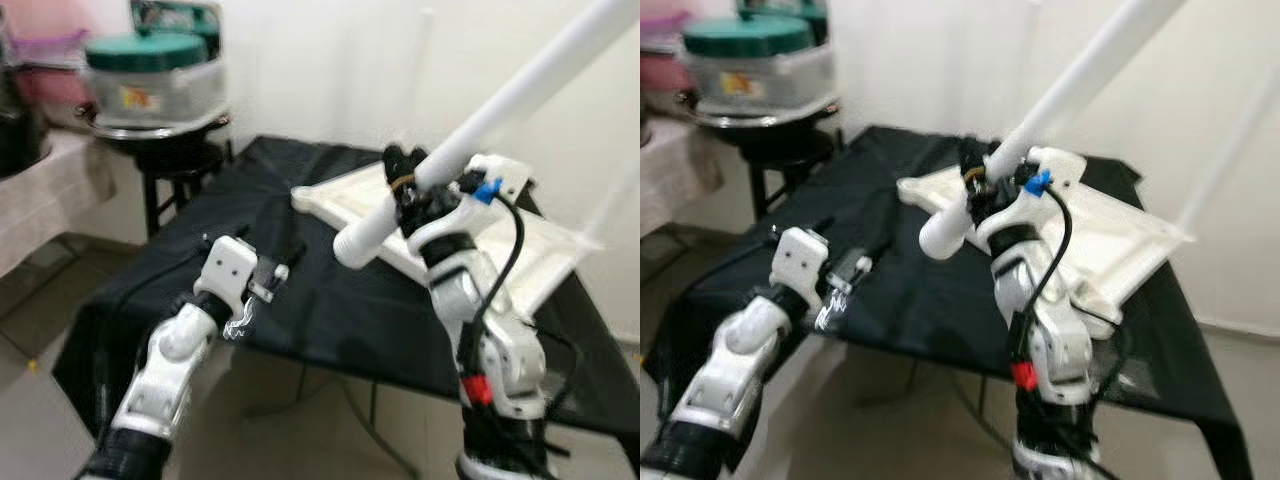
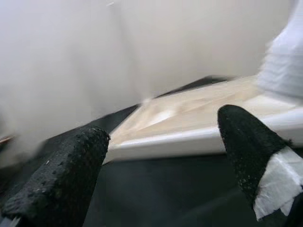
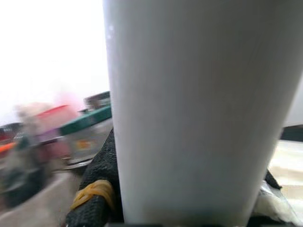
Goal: Building children table
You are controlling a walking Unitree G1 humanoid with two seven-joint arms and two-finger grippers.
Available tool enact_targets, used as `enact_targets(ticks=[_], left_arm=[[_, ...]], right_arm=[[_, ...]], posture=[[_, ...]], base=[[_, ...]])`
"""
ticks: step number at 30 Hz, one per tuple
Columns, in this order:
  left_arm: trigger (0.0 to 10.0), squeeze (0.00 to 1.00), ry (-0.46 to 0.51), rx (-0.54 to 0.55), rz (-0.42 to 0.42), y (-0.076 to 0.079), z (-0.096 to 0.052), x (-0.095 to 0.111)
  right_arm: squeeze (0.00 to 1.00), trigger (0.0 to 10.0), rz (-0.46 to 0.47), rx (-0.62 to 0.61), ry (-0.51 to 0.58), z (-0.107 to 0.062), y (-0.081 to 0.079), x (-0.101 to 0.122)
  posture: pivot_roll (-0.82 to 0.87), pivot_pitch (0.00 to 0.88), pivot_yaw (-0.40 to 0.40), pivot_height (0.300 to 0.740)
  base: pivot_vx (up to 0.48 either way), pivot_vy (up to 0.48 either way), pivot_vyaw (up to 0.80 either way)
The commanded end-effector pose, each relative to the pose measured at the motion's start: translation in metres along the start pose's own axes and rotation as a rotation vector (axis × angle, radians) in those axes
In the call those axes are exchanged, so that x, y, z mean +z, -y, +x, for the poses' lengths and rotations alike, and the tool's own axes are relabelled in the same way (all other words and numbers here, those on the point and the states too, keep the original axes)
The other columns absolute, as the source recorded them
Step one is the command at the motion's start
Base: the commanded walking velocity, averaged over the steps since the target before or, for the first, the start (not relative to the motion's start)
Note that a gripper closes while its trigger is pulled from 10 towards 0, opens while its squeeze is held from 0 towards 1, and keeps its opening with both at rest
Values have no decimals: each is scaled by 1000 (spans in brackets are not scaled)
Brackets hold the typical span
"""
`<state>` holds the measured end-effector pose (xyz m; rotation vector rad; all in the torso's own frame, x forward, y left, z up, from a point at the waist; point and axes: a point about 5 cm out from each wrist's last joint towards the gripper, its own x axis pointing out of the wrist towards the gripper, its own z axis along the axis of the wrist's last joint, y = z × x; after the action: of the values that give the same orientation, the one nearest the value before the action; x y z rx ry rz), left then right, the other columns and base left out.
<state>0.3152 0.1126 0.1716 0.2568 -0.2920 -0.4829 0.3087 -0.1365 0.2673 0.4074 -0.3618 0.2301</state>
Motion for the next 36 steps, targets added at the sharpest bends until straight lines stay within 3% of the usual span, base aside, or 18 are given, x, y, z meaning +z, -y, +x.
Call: enact_targets(ticks=[1, 3, 7, 9, 17, 24, 36], left_arm=[[10000, 0, -20, 12, 17, -7, -2, -2], [10000, 0, -18, 14, 17, -7, -3, -1], [10000, 0, -19, 15, 18, -8, -4, -1], [10000, 0, -24, 18, 19, -9, -4, -2], [10000, 0, -13, 24, 6, -8, -1, -1], [10000, 0, -11, 39, 2, -8, -2, -2], [10000, 0, -21, 27, 8, -1, -3, -4]], right_arm=[[0, 0, 5, 21, 5, 0, -7, 1], [0, 0, -21, -47, -60, -1, 4, -7], [0, 0, -18, -82, -109, -1, 11, -14], [0, 0, 35, -137, -168, -2, 21, -22], [0, 0, 109, -124, -287, -7, 25, -37], [0, 0, 167, -155, -407, -14, 40, -61], [0, 0, 225, -174, -376, -6, 49, -68]], posture=[[38, 0, -49, 740], [47, 0, -53, 740], [47, 0, -53, 740], [42, 0, -54, 740], [37, 0, -52, 740], [41, 0, -54, 740], [54, 0, -66, 740]], base=[[0, -480, 0], [0, -480, 0], [0, -480, 0], [0, -480, 800], [0, -480, 800], [0, 0, 496], [0, 0, 0]])
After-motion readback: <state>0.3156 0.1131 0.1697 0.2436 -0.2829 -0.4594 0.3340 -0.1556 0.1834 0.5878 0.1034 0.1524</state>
